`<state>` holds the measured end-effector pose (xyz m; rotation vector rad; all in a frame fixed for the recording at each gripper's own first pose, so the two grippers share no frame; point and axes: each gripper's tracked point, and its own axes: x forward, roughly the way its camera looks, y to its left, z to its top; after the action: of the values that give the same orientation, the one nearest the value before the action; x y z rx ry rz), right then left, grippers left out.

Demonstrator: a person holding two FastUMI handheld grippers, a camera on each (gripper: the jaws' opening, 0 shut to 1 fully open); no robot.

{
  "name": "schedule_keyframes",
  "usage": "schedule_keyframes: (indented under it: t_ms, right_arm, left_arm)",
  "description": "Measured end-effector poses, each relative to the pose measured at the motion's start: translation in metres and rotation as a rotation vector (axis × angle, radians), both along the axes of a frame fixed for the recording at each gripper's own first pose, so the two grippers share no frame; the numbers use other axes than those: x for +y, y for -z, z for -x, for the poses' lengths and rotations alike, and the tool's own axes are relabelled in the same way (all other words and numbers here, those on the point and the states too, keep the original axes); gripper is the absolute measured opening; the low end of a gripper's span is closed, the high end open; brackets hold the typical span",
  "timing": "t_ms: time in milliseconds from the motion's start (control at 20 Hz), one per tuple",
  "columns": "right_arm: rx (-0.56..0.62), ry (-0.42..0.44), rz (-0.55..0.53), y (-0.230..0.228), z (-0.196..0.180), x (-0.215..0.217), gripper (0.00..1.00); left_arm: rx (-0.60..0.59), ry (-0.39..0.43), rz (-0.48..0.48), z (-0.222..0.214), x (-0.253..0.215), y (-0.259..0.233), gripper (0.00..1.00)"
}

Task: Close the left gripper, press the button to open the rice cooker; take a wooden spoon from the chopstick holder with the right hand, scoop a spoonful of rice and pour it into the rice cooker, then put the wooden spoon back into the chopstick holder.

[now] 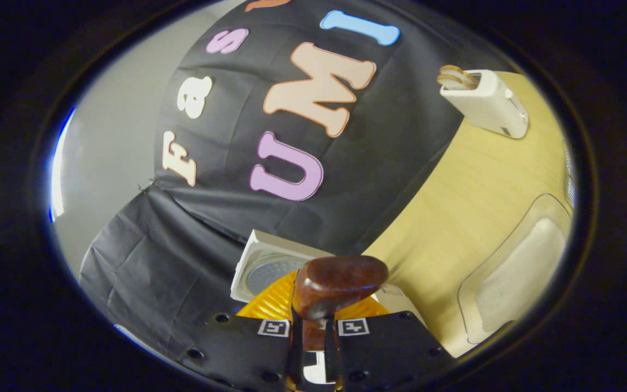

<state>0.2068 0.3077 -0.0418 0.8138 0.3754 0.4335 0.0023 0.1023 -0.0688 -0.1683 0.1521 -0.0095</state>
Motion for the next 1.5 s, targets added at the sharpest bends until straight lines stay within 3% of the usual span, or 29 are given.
schedule_keyframes:
  t_ms: [200, 500, 700, 1250, 1350, 1500]
  right_arm:
    - [-0.045, -0.015, 0.101, 0.005, -0.008, 0.039, 0.18]
    - [-0.194, -0.021, 0.398, 0.014, -0.006, 0.079, 0.17]
    - [-0.295, -0.068, 0.549, 0.020, -0.002, 0.101, 0.18]
    - [-0.695, -0.123, 1.029, 0.014, 0.025, 0.136, 0.18]
    - [-0.733, -0.133, 1.063, 0.018, 0.030, 0.142, 0.18]
    - [-0.703, -0.160, 1.012, 0.024, 0.033, 0.146, 0.18]
  left_arm:
    - [0.014, 0.006, -0.019, 0.001, 0.011, 0.005, 0.96]
    - [0.017, -0.011, -0.008, 0.001, 0.023, 0.005, 0.95]
    - [0.037, -0.034, -0.012, 0.003, 0.031, 0.014, 0.95]
    - [0.037, -0.053, 0.002, 0.000, 0.033, 0.016, 0.96]
    - [0.030, -0.051, 0.008, -0.001, 0.032, 0.014, 0.95]
    - [0.023, -0.053, -0.002, 0.000, 0.032, 0.013, 0.96]
